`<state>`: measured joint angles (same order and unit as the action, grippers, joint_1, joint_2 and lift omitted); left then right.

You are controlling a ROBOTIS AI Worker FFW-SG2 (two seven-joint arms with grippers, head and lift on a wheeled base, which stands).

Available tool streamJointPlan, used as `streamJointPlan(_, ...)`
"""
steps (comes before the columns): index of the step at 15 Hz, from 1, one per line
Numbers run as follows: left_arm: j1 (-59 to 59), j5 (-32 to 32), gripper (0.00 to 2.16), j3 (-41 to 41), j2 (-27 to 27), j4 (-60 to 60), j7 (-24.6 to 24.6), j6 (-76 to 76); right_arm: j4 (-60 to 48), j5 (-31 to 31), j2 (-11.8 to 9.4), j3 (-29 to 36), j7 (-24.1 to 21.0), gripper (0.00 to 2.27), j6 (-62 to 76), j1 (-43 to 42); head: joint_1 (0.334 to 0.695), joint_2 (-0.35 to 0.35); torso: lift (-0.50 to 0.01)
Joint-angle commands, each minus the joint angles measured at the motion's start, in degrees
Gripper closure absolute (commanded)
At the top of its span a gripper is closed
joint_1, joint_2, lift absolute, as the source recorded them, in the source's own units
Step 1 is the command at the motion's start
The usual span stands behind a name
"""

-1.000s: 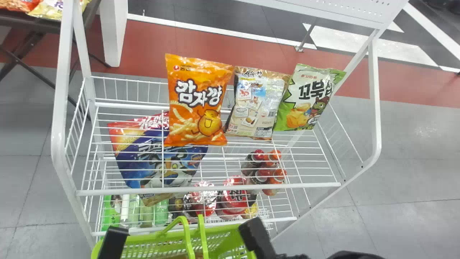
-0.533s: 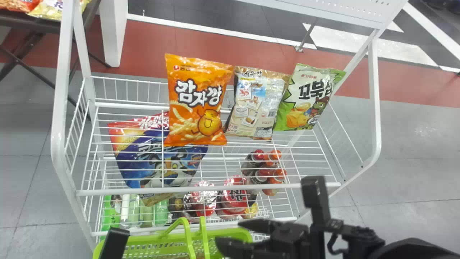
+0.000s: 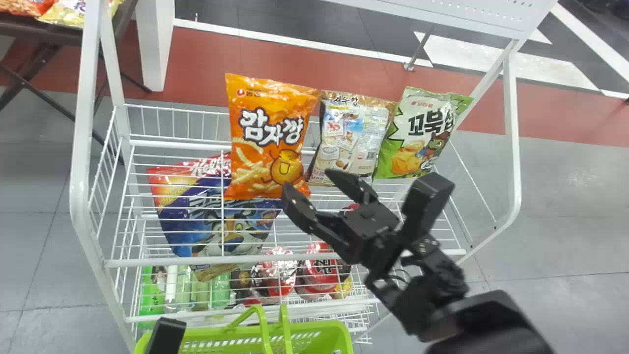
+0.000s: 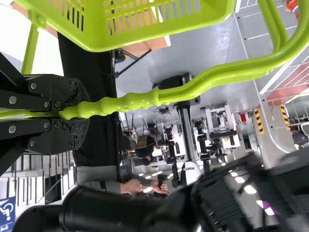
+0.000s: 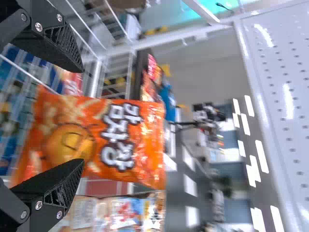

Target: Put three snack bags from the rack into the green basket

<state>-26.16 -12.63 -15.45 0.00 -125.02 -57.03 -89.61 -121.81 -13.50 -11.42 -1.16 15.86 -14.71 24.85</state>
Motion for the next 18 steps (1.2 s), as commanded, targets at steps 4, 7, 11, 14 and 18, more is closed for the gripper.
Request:
streamJointPlan(4, 0.67, 0.15, 1.33, -0.19, -0.15, 0.39, 0.08, -0.42, 14.85, 5.68, 1.05, -9.39, -8.13, 0.18, 5.08, -12.89, 0.695, -0.350, 0.000)
streamJointPlan(7, 1.64, 0.24, 1.33, -0.45, -0.15, 0.65, -0.01, -0.42, 20.12, 7.00, 2.63, -9.48, -10.15, 0.18, 3.15, -17.02, 0.695, -0.350, 0.000)
streamJointPlan(11, 2.78, 0.15, 1.33, -0.81, -0.15, 0.92, -0.10, -0.42, 21.97, 6.91, 2.54, -8.78, -8.13, 2.25, 1.57, -18.25, 0.695, -0.350, 0.000)
streamJointPlan(14, 3.22, 0.24, 1.33, -1.33, -0.15, 1.18, -0.01, -0.42, 19.60, 7.08, 2.36, -8.51, -6.02, 2.25, 2.10, -17.20, 0.695, -0.350, 0.000)
streamJointPlan(18, 3.22, 0.15, 1.33, -1.42, -0.15, 1.09, -0.01, -0.42, 18.19, 5.68, 2.19, -7.55, -4.44, 2.25, 1.57, -16.50, 0.695, -0.350, 0.000)
